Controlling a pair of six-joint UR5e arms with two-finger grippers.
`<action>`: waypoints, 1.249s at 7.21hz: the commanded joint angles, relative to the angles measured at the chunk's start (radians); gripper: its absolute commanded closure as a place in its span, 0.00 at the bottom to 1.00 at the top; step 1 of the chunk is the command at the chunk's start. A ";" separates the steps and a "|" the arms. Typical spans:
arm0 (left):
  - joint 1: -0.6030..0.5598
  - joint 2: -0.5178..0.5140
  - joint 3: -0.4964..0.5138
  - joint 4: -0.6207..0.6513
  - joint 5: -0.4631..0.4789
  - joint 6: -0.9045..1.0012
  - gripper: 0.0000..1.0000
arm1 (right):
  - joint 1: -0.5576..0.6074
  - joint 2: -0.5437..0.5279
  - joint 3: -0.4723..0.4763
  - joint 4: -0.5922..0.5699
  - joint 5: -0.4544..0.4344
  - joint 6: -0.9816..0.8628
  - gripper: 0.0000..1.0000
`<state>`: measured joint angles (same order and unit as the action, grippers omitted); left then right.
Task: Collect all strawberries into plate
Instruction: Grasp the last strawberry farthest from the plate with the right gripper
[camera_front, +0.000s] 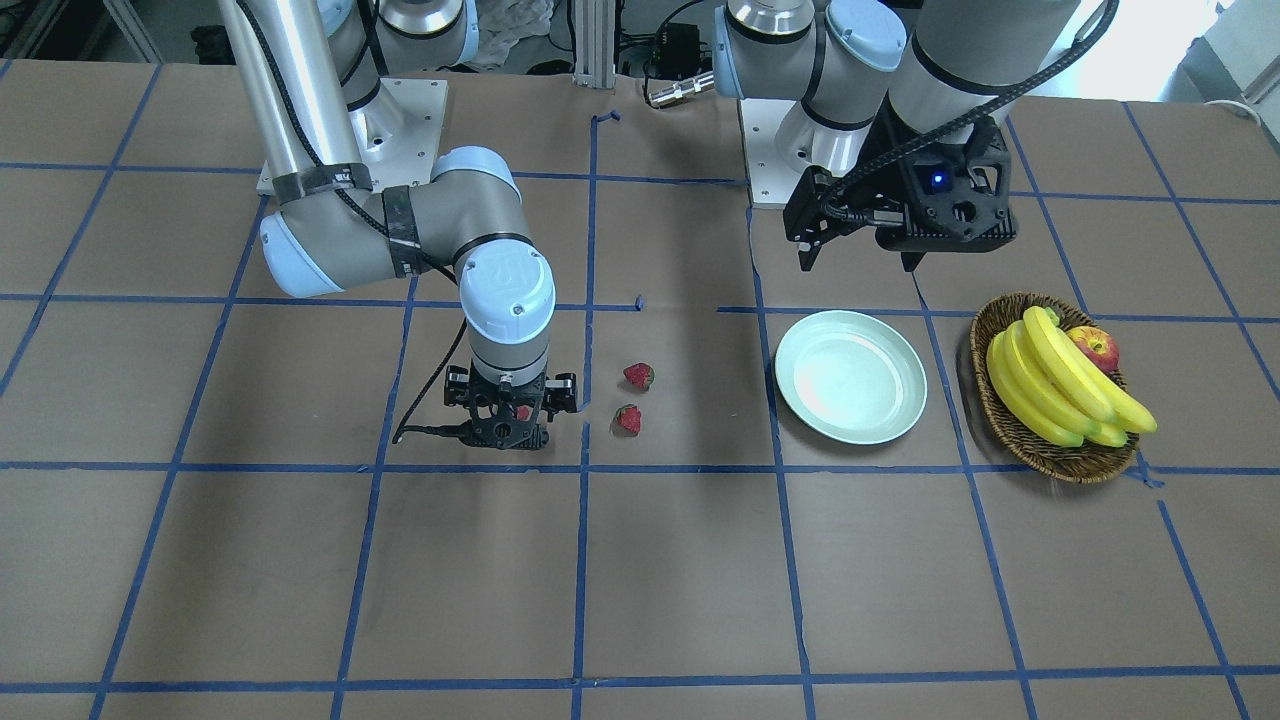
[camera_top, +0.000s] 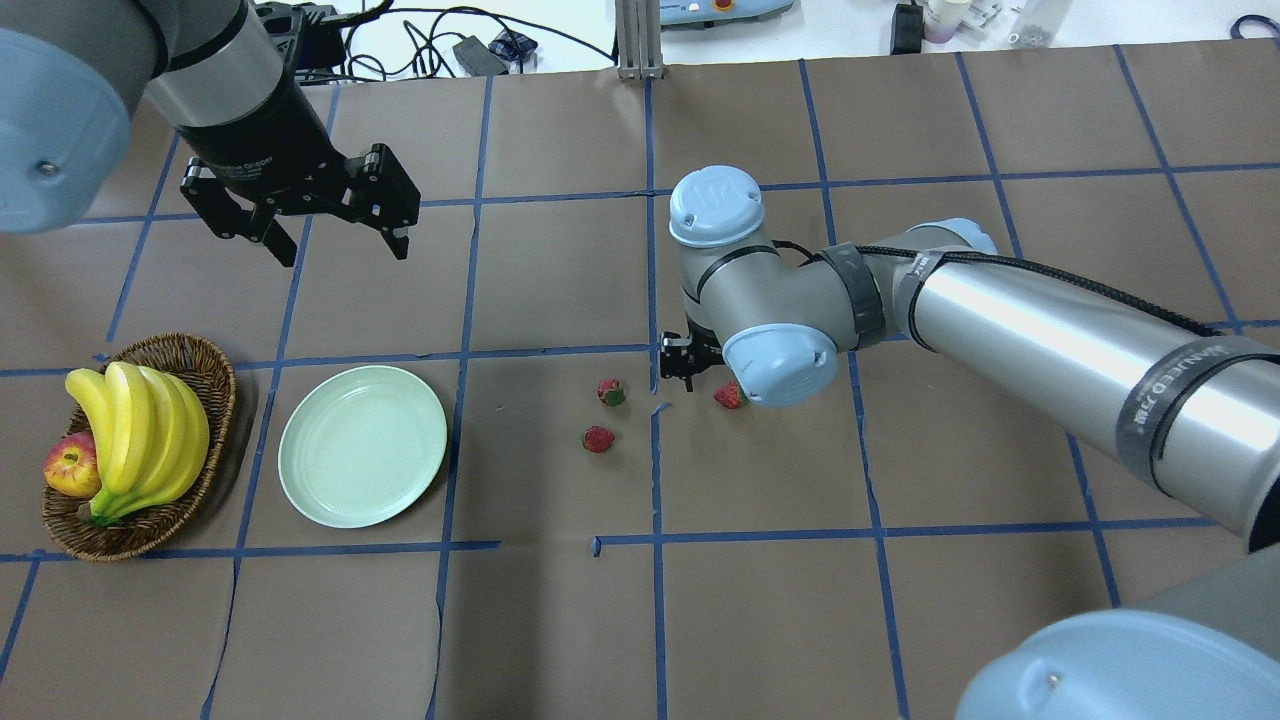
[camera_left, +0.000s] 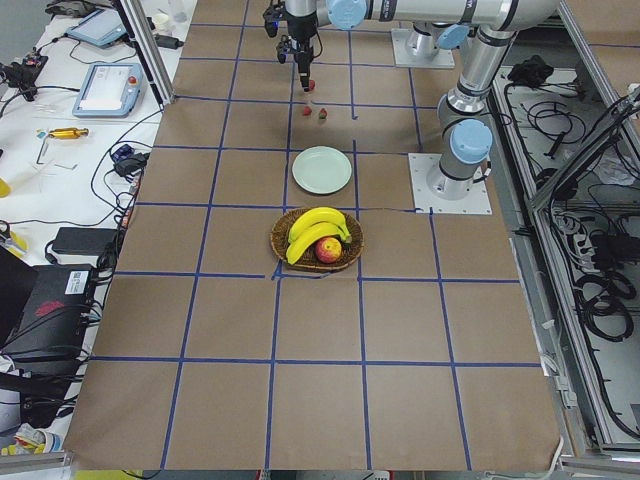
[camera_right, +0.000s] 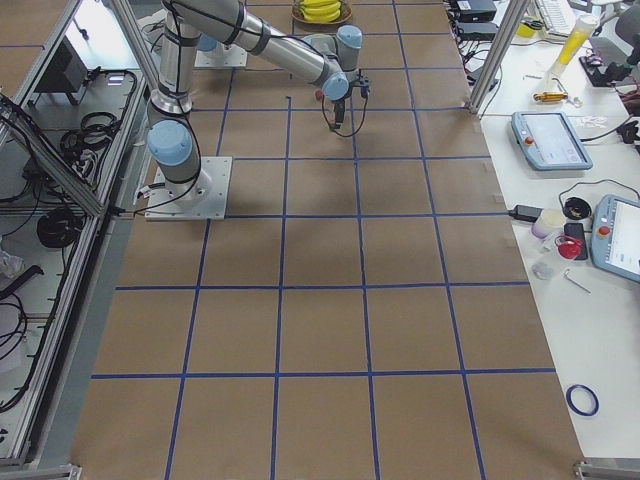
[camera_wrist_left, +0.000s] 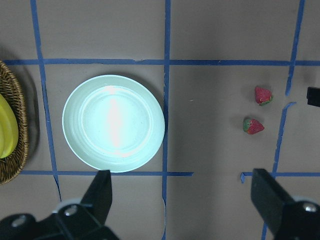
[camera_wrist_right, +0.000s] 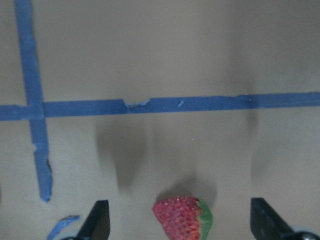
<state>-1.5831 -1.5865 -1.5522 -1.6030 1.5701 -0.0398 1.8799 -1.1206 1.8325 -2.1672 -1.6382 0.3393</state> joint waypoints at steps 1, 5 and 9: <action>0.000 -0.001 0.000 0.000 -0.001 0.000 0.00 | -0.004 0.021 0.011 -0.032 -0.002 0.001 0.15; 0.000 0.000 -0.002 -0.001 -0.001 0.000 0.00 | -0.004 0.005 0.016 -0.017 0.006 0.007 0.25; 0.000 -0.001 0.000 0.000 -0.001 0.000 0.00 | -0.004 -0.001 0.017 -0.017 0.009 0.043 1.00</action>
<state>-1.5831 -1.5871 -1.5526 -1.6032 1.5696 -0.0399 1.8759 -1.1191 1.8510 -2.1843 -1.6307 0.3678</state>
